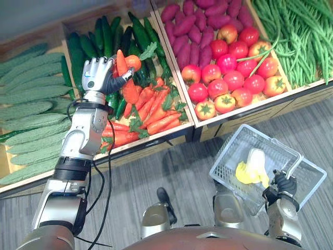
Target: Pick vegetable in the basket
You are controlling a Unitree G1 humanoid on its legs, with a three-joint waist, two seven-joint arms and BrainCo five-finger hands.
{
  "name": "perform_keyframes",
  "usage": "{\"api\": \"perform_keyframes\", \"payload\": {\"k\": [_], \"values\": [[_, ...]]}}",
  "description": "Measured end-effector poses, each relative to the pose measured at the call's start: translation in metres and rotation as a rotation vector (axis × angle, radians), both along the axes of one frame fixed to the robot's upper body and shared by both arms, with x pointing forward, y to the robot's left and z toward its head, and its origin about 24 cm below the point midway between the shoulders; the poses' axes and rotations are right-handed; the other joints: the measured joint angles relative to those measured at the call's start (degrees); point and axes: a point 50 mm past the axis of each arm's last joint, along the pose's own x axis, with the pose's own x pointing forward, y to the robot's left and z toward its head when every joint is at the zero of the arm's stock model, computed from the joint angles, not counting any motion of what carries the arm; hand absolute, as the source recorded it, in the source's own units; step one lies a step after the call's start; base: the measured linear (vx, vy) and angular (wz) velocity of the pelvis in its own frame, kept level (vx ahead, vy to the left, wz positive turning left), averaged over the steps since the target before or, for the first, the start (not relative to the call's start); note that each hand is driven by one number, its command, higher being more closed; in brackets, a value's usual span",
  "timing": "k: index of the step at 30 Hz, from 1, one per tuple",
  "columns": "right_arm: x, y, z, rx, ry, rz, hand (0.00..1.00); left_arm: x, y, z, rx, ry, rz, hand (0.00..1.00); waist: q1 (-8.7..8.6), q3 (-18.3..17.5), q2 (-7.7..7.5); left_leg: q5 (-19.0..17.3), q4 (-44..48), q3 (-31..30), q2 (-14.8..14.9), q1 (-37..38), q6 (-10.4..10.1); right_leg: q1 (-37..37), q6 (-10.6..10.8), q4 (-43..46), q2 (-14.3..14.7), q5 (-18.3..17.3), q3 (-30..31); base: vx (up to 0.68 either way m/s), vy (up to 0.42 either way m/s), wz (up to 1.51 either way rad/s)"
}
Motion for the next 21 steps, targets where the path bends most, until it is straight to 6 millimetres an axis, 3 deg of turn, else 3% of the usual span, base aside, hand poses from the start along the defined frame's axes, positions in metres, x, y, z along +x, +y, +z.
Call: {"api": "perform_keyframes", "payload": {"k": [4, 6, 7, 8, 9, 10, 11, 12, 13, 14, 17, 19, 20, 21], "values": [[-0.001, -0.001, 0.003, -0.004, -0.005, 0.001, 1.00, 0.000, -0.039, -0.020, -0.045, 0.057, -0.137, 1.00, -1.04, -1.0, -0.37, 0.0, -0.5, 0.2, -0.5, 1.6, 0.1, 0.9, 0.2, 0.1, -0.3, 0.1, 0.5, -0.02, 0.003, -0.07], [0.008, 0.001, 0.013, -0.019, -0.050, 0.019, 1.00, -0.003, -0.053, -0.030, -0.074, 0.081, -0.187, 1.00, -0.95, -1.0, -0.38, -0.4, -0.3, 3.0, -0.6, 2.5, 0.1, -0.4, 0.0, 1.0, -0.1, -0.2, 1.2, -0.03, -0.002, -0.61], [0.015, 0.003, 0.021, -0.033, -0.087, 0.044, 1.00, -0.009, -0.059, -0.034, -0.098, 0.087, -0.208, 1.00, -1.02, -1.0, -0.36, -0.7, 0.1, 5.9, -0.3, 2.8, 0.2, -2.4, -2.5, 2.4, -1.1, -2.0, -3.1, 0.00, 0.009, -1.12], [0.025, 0.008, 0.029, -0.042, -0.126, 0.075, 1.00, -0.016, -0.065, -0.039, -0.125, 0.094, -0.229, 1.00, -0.88, -1.0, -0.21, -0.9, 0.6, 9.0, 0.2, 3.6, 0.2, -4.3, -7.3, 6.4, -3.9, -3.3, -13.7, 0.02, 0.024, -1.25], [0.030, 0.012, 0.032, -0.043, -0.144, 0.096, 1.00, -0.019, -0.067, -0.042, -0.142, 0.102, -0.237, 1.00, -0.81, -1.0, -0.20, -1.1, 0.8, 10.4, 0.6, 4.4, 0.2, -5.0, -9.7, 8.5, -5.2, -3.2, -18.9, 0.08, 0.043, -1.43], [0.038, 0.020, 0.038, -0.045, -0.173, 0.138, 1.00, -0.023, -0.071, -0.047, -0.181, 0.116, -0.251, 1.00, -0.64, -1.1, -0.27, -1.9, 1.1, 13.4, 1.1, 6.6, -0.7, -5.3, -12.9, 12.5, -8.0, -2.3, -28.8, 0.09, 0.023, -1.48], [0.047, 0.028, 0.043, -0.050, -0.198, 0.193, 1.00, -0.026, -0.074, -0.049, -0.232, 0.122, -0.264, 1.00, -0.38, -1.1, 0.02, -2.9, 2.5, 16.8, 2.4, 8.3, -1.3, -5.7, -14.3, 15.7, -8.6, -3.5, -35.8, 0.11, -0.014, -1.44], [0.050, 0.032, 0.046, -0.054, -0.212, 0.224, 1.00, -0.027, -0.077, -0.049, -0.257, 0.120, -0.272, 1.00, -0.02, -1.4, 0.33, -3.3, 3.1, 18.3, 2.9, 8.8, -1.5, -5.9, -15.5, 16.9, -8.7, -4.4, -39.0, 0.09, -0.039, -1.38], [0.057, 0.039, 0.053, -0.072, -0.236, 0.295, 1.00, -0.031, -0.084, -0.048, -0.301, 0.111, -0.295, 1.00, 0.19, -1.9, 1.07, -3.9, 3.5, 21.2, 3.6, 9.8, -2.2, -6.3, -14.9, 18.5, -8.9, -6.3, -42.1, 0.13, -0.061, -1.35], [0.062, 0.047, 0.058, -0.078, -0.259, 0.363, 1.00, -0.035, -0.090, -0.048, -0.358, 0.114, -0.327, 1.00, 0.27, -2.6, 1.45, -4.2, 3.7, 24.1, 4.1, 10.8, -2.7, -7.2, -12.9, 19.4, -8.5, -7.2, -42.8, 0.13, -0.060, -1.36], [0.067, 0.067, 0.065, -0.057, -0.305, 0.483, 1.00, -0.037, -0.100, -0.055, -0.406, 0.148, -0.355, 1.00, 0.11, -2.8, 2.05, -4.2, 7.0, 27.7, 6.9, 12.2, -2.7, -8.6, -12.3, 19.6, -4.6, -7.6, -38.9, 0.14, -0.138, -1.08], [0.068, 0.083, 0.068, -0.031, -0.333, 0.579, 1.00, -0.037, -0.108, -0.065, -0.454, 0.204, -0.379, 1.00, -0.39, -2.8, 2.12, -3.8, 16.3, 28.5, 11.5, 12.5, -2.1, -8.9, -12.5, 19.2, -0.8, -9.1, -34.5, 0.16, -0.151, -1.14], [0.068, 0.087, 0.069, -0.026, -0.335, 0.604, 1.00, -0.037, -0.110, -0.069, -0.460, 0.224, -0.380, 1.00, -0.55, -2.8, 2.12, -3.3, 19.9, 28.4, 13.1, 12.3, -1.3, -8.6, -12.7, 18.8, 0.3, -9.3, -33.5, 0.16, -0.128, -1.13], [0.068, 0.096, 0.069, -0.009, -0.338, 0.653, 1.00, -0.036, -0.114, -0.080, -0.492, 0.279, -0.389, 1.00, -0.95, -2.8, 2.22, -0.9, 27.7, 27.2, 16.9, 11.3, 2.2, -7.0, -13.5, 17.0, 2.9, -8.9, -31.0, 0.19, -0.141, -1.25]]}}
